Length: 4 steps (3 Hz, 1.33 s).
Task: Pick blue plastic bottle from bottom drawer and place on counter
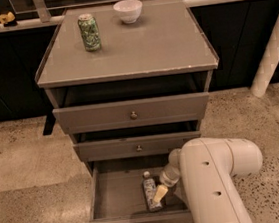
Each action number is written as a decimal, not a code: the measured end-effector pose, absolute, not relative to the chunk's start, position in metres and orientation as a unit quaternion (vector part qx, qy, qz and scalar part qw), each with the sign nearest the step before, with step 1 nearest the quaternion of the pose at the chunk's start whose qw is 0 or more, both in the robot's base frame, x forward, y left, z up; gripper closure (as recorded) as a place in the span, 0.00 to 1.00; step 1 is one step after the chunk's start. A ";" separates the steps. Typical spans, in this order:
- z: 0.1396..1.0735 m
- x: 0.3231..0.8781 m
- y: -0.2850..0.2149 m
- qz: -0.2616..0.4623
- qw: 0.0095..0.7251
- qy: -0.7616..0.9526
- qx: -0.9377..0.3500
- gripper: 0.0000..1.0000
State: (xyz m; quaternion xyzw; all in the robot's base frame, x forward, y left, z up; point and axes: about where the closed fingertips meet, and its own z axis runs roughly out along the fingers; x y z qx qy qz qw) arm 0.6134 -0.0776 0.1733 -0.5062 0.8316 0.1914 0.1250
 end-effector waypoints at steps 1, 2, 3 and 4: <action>0.166 0.612 -0.075 0.197 0.120 0.835 -0.500 0.00; 0.145 0.607 -0.063 0.195 0.098 0.849 -0.481 0.00; 0.123 0.596 -0.044 0.197 0.072 0.864 -0.458 0.00; 0.123 0.596 -0.044 0.197 0.072 0.864 -0.458 0.00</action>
Offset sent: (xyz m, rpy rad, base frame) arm -0.0079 0.0310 -0.0496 -0.0570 0.1215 -0.1120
